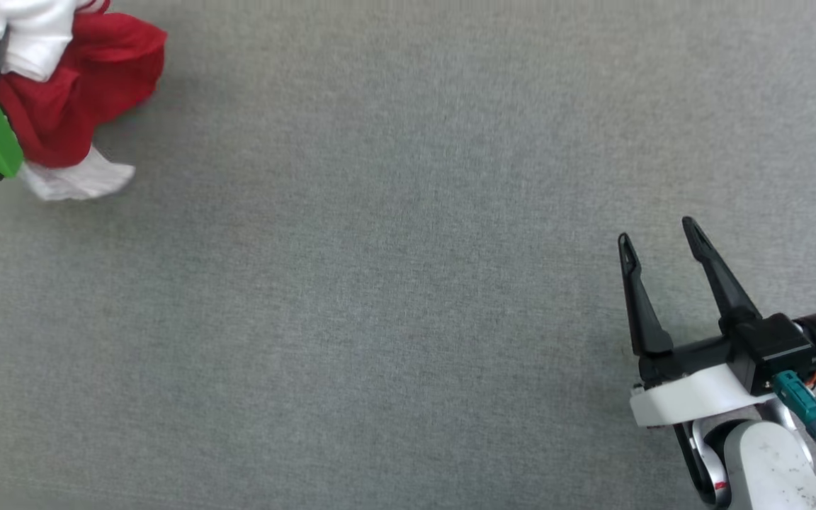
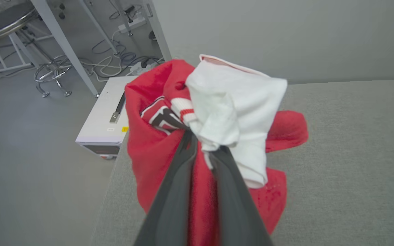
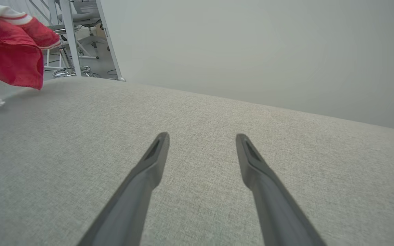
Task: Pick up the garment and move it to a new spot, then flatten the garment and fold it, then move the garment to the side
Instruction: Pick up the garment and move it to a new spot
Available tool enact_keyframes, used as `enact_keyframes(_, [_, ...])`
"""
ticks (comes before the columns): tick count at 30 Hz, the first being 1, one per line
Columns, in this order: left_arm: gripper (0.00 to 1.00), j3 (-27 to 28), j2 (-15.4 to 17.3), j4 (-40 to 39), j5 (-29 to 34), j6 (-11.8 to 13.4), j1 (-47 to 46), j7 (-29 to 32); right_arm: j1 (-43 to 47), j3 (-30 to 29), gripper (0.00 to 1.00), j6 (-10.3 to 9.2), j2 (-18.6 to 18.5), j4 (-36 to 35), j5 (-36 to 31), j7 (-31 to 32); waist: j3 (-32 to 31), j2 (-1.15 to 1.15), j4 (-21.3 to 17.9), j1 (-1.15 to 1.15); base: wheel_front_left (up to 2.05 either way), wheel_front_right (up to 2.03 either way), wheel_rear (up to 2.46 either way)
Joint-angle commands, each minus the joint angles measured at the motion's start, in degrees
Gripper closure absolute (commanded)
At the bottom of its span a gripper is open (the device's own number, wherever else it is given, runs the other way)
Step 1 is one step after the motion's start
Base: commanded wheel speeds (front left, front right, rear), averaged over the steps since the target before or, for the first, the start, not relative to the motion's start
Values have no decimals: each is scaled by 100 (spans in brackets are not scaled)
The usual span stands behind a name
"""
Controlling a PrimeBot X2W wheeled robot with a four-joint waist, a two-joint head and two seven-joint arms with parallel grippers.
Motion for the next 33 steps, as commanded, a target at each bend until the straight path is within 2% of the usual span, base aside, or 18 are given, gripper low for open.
enact_keyframes(1, [100,-49,60,-175,109,-13,79,-124,75,-31,0,-8,41,66,58,-62,-705,0,-64,0,0,0,0])
enact_keyframes(4, [100,-182,106,-552,253,-13,113,-212,155,-75,0,-8,62,168,125,-99,-959,0,-160,0,0,0,0])
enact_keyframes(8, [100,-379,0,-1087,393,-4,150,-207,230,-174,0,-8,77,267,195,-130,-1221,0,-350,0,0,0,0])
enact_keyframes(13, [100,-655,-349,-1673,486,79,238,-136,266,-321,0,-8,81,334,378,-148,-1371,0,-691,0,0,0,0])
enact_keyframes(18, [100,-930,-845,-1861,532,160,320,-169,280,-451,0,-8,82,317,453,-152,-1374,0,-1070,0,0,0,0])
enact_keyframes(24, [100,-1285,-1582,-1432,585,212,475,-425,262,-534,0,-8,82,262,527,-153,-1290,0,-1555,0,0,0,0])
enact_keyframes(26, [100,-1453,-2073,-998,630,348,642,-689,274,-545,0,-8,82,264,568,-154,-1251,0,-1768,0,0,0,0])
enact_keyframes(33, [100,-1786,-3046,190,901,805,945,-1396,284,-469,0,-8,83,257,611,-154,-1167,0,-2078,0,0,0,0])
